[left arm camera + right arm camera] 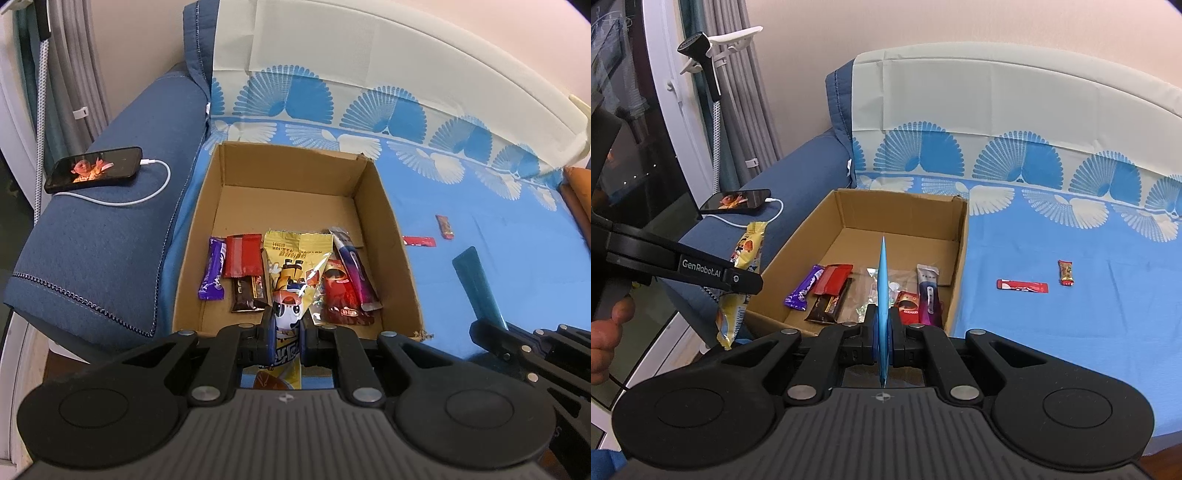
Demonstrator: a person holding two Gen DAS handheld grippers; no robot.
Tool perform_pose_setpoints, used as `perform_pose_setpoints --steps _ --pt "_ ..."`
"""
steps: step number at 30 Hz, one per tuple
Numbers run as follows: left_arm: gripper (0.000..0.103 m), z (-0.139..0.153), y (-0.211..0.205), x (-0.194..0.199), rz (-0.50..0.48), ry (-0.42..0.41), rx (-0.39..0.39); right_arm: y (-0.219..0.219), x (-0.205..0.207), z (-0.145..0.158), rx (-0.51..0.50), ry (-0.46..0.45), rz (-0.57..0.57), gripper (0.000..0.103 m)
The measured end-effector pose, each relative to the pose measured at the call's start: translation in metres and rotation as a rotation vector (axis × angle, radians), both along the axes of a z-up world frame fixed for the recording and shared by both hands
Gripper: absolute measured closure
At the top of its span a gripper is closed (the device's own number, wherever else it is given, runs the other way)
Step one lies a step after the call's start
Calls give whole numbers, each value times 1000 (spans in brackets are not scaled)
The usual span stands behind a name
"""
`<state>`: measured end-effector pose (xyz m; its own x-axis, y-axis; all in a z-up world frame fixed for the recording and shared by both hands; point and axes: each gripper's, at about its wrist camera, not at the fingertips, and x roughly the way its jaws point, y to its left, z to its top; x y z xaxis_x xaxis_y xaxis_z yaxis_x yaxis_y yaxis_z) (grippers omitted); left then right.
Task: Organize snacks
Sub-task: 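Lower the yellow packet into the box with the left tool while the right tool lowers the blue stick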
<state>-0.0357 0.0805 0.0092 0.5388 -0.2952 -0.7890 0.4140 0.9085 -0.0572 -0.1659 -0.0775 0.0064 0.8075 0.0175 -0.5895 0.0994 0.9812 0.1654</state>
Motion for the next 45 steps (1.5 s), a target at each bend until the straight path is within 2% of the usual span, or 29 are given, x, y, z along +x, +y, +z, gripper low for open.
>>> perform_pose_setpoints --steps 18,45 --pt "91 -8 -10 56 30 15 -9 -10 54 -4 6 14 10 98" --pt "90 -67 -47 151 32 98 93 -45 163 -60 68 114 6 98"
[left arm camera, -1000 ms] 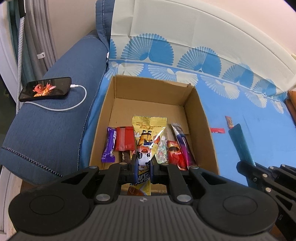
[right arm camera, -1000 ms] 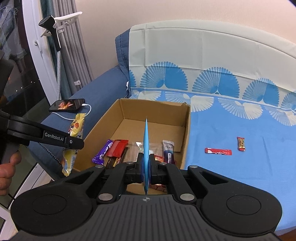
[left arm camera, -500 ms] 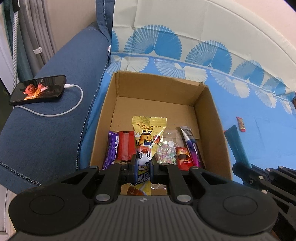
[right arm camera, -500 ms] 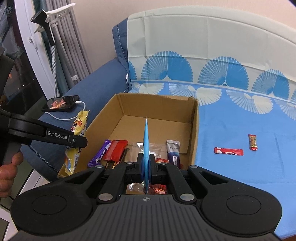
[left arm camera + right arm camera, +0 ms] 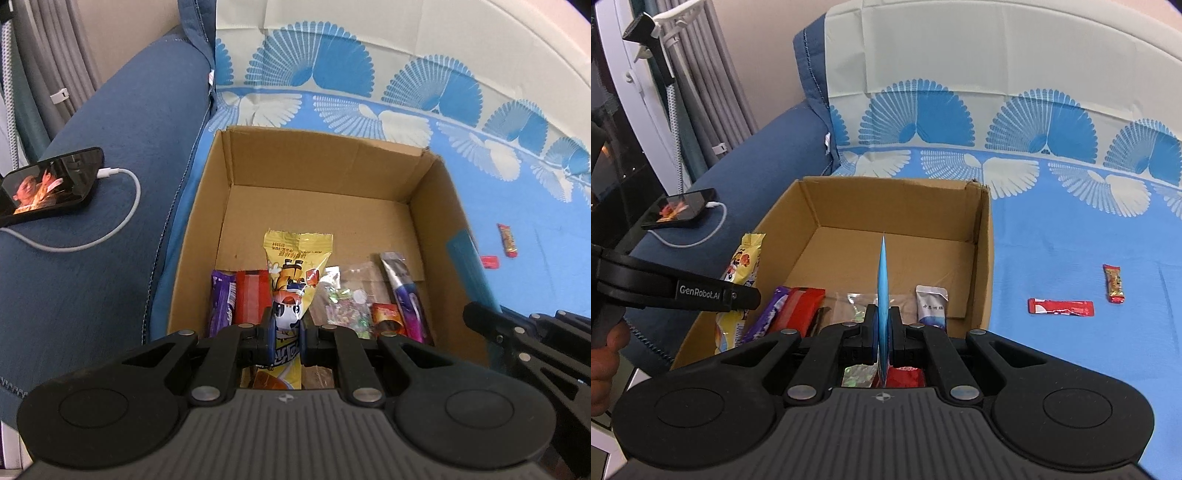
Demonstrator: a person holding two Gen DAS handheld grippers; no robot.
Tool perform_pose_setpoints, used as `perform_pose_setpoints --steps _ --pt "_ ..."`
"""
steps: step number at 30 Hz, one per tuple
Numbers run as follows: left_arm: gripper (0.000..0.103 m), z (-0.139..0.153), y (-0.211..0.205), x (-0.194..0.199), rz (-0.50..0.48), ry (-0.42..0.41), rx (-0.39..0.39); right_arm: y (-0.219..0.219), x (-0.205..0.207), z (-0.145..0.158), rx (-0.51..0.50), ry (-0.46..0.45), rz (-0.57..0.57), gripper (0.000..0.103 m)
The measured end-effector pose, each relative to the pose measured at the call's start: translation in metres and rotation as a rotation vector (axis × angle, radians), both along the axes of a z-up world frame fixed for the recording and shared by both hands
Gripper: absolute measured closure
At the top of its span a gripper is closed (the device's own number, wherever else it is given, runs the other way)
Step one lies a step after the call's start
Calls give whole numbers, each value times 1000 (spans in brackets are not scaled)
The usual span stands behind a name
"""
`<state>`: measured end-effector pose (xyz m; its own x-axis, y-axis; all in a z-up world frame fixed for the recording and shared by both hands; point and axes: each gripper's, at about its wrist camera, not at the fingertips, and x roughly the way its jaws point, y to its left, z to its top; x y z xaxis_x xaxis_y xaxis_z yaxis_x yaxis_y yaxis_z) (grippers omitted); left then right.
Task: Organize snacks
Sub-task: 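Lower the yellow packet into the box with the left tool while the right tool lowers the blue stick, then open both tools and lift them away from the box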
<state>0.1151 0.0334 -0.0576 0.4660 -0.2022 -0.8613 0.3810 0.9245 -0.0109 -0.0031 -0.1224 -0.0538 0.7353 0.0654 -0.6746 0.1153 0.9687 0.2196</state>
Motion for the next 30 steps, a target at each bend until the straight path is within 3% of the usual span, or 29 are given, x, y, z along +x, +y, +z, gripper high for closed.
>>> perform_pose_setpoints --steps 6,7,8,9,10,11,12,15,20,30 --pt "90 -19 -9 17 -1 22 42 -7 19 -19 20 31 -13 97" --pt "79 -22 -10 20 -2 25 46 -8 21 -21 25 34 -16 97" --pt "48 -23 -10 22 -4 34 49 -9 24 -22 35 32 -19 94" --pt "25 -25 -10 25 6 47 55 -10 26 -24 49 30 -21 86" --pt "1 -25 -9 27 30 53 57 -11 29 -25 55 33 -23 57" --pt "0 -23 -6 26 52 36 43 -13 31 -24 55 36 -31 26" --pt "0 -20 -3 24 63 20 29 -14 31 -23 51 27 -50 18" --pt "0 -19 -2 20 52 26 51 -14 26 -17 41 -25 -61 16" --pt "0 -14 5 5 49 35 64 -7 14 -14 59 14 -42 16" --pt "0 17 16 -57 27 6 60 13 -57 14 78 20 -43 11"
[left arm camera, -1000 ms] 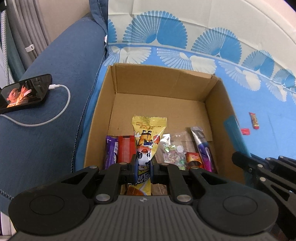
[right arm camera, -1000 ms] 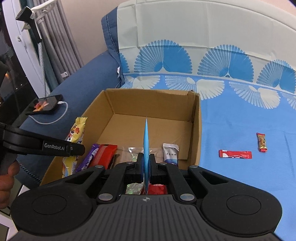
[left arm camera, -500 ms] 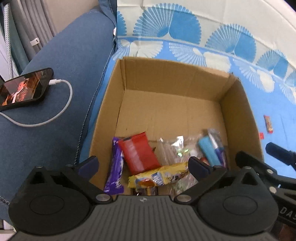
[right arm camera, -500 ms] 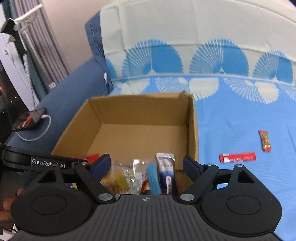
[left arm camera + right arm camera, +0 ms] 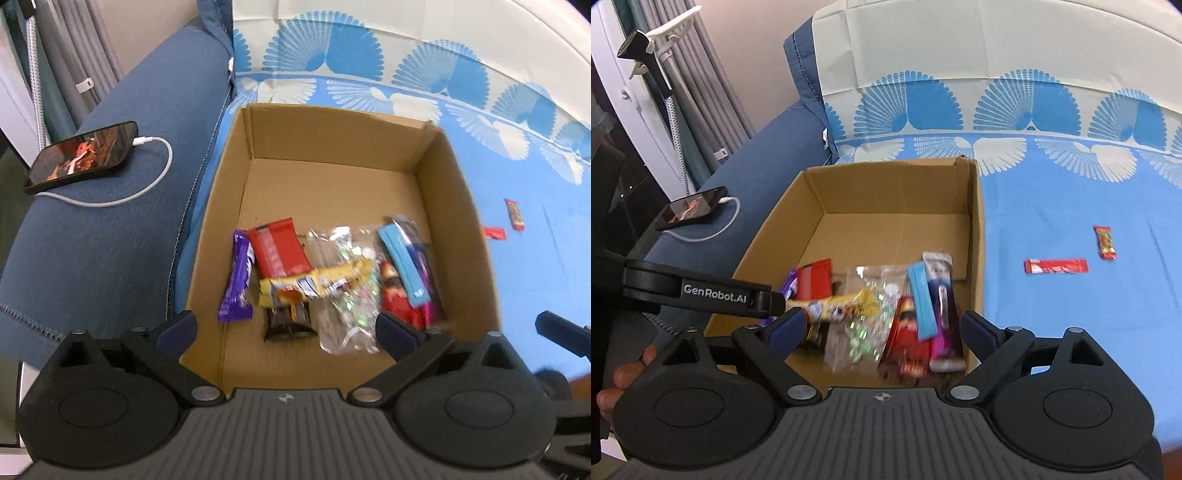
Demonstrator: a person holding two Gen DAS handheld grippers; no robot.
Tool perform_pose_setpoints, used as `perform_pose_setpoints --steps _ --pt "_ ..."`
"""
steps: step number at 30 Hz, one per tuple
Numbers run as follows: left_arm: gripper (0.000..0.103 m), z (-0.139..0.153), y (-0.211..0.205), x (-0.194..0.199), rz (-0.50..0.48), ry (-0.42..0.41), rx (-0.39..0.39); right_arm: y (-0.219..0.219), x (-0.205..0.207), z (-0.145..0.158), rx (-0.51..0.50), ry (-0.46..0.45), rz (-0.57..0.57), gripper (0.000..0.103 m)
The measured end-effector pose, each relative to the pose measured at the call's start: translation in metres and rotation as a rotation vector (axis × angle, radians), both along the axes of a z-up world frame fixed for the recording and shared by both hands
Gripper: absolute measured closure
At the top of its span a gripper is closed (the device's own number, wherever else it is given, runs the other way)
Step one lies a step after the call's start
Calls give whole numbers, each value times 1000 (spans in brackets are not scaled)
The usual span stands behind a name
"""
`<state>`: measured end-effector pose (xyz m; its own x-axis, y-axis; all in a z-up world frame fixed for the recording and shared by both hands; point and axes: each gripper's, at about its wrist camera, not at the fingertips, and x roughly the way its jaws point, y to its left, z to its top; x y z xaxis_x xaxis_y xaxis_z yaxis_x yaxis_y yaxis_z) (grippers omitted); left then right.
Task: Organize snacks
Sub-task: 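Open both tools and lift them away from the box, then grasp the red stick pack with the left tool while the right tool grasps the red-gold candy bar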
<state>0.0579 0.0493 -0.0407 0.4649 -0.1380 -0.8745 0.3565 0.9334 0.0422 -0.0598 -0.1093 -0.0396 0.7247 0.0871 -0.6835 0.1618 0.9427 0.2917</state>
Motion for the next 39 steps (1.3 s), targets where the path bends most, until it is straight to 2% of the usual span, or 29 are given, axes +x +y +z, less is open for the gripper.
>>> perform_pose_setpoints --steps 9,17,29,39 --pt "0 27 13 -65 -22 -72 3 15 -62 25 -50 -71 1 7" --pt "0 45 21 -108 -40 -134 3 19 -96 42 -84 -156 -10 5" --pt "0 61 12 -144 -87 -201 28 9 -134 52 -72 -229 -52 4" --pt "0 61 -23 -157 -186 -239 77 -20 -157 54 -66 -264 -135 3"
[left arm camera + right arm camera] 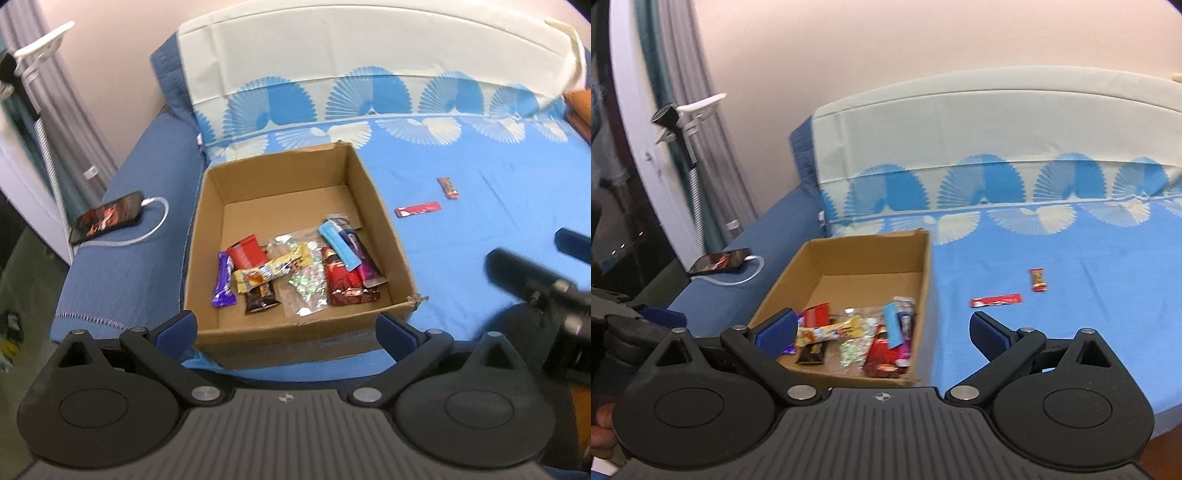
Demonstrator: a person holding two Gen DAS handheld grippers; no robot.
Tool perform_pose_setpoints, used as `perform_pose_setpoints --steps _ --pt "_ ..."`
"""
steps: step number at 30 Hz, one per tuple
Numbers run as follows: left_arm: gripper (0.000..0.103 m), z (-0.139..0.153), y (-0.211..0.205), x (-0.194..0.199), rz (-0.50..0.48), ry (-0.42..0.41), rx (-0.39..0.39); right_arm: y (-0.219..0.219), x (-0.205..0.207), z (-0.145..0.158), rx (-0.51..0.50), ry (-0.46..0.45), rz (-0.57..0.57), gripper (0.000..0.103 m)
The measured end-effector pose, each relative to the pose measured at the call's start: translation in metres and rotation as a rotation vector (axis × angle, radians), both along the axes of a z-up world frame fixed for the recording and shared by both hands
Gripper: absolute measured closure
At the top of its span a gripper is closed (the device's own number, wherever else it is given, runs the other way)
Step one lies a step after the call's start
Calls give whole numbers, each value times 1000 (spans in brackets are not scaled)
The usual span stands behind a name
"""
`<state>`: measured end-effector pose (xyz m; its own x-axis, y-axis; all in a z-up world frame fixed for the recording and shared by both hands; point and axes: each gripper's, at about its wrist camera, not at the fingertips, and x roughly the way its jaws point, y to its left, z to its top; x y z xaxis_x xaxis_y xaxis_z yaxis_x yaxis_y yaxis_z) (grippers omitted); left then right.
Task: Organize snacks
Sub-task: 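Grasp the red stick pack with the left tool while the right tool grasps the red-gold candy bar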
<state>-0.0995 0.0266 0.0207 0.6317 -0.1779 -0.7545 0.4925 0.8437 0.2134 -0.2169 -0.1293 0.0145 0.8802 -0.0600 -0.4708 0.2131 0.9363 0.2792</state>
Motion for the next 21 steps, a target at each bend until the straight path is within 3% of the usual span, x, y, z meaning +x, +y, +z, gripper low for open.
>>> perform_pose_setpoints --steps 8,14,17,21 --pt "0 -4 -65 9 -141 -25 71 -70 -19 -20 30 60 -211 3" --pt "0 -16 -138 33 -275 -54 153 -118 -22 -40 43 100 -327 3" --pt "0 -30 -180 54 -311 -49 206 -138 -15 -49 41 114 -358 3" --pt "0 -61 -238 92 -349 17 266 -166 1 -67 49 147 -395 3"
